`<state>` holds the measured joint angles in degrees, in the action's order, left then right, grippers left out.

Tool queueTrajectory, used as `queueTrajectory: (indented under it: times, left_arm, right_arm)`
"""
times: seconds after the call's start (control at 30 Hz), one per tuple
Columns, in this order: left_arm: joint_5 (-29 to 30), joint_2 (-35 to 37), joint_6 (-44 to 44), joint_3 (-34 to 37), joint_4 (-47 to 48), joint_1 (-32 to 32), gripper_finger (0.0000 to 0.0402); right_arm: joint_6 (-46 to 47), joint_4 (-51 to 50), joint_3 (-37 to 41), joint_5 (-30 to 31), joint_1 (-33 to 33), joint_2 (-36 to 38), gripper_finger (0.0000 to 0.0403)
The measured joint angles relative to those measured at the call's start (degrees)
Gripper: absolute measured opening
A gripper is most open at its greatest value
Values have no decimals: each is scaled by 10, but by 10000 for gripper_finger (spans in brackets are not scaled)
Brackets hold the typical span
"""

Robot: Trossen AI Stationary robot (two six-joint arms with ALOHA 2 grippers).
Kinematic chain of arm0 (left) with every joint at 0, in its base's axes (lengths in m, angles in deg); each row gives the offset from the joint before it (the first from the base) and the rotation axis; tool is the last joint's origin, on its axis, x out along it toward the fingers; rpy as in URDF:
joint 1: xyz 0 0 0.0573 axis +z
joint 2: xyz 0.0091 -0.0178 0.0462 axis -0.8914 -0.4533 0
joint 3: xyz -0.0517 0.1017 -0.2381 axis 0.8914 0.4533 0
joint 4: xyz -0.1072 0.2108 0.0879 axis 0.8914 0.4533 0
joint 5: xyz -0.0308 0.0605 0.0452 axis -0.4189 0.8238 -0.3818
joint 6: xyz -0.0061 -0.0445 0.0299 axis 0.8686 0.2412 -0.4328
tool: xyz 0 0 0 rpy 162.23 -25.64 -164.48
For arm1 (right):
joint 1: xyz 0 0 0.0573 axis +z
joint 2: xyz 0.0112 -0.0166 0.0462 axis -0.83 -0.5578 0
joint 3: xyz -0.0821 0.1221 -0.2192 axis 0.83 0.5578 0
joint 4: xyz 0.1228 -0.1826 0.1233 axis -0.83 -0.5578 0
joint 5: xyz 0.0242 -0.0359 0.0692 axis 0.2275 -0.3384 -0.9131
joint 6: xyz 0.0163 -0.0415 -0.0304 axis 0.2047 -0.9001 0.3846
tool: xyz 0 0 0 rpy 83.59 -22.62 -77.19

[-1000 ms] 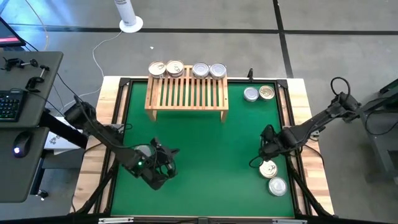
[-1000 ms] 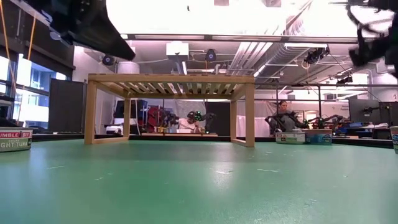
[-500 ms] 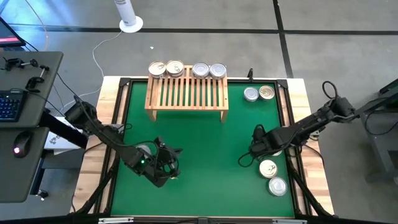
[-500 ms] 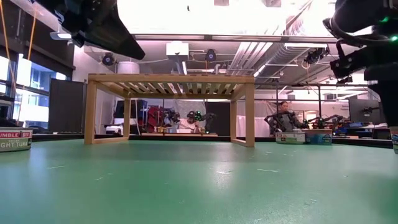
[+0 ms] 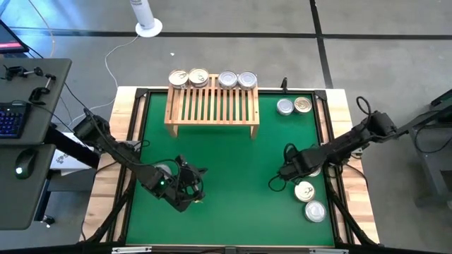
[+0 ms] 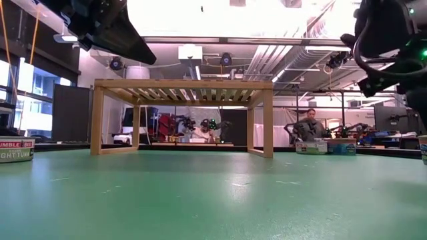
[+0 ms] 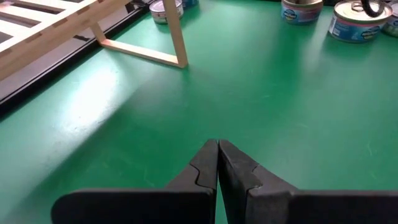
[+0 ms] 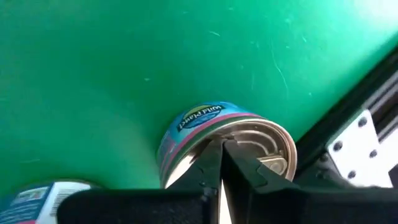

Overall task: Stack canned seafood by type on shelf
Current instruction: Stack the blue pink tuna can on top of the right blue pink tuna can on the shelf

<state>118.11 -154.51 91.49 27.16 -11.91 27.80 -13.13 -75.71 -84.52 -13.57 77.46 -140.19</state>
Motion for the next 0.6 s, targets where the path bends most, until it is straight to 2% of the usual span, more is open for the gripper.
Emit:
queueTrajectory:
  times: [0.23, 0.33, 0.43, 0.5, 0.6]
  left_arm:
    - [0, 0, 0, 0, -1, 0, 0]
    - [0, 0, 0, 0, -2, 0, 0]
    - [0, 0, 0, 0, -3, 0, 0]
    - [-3, 0, 0, 0, -3, 0, 0]
    - [-17, 0, -1, 0, -2, 0, 0]
  right_arm:
    - [-75, 145, -85, 45, 0, -20, 1]
    - [-172, 306, -118, 42, 0, -18, 3]
    - [-299, 411, -139, 47, 9, -19, 4]
    - [-335, 428, -160, 78, 17, -18, 5]
    - [-331, 353, -181, 122, 29, -17, 18]
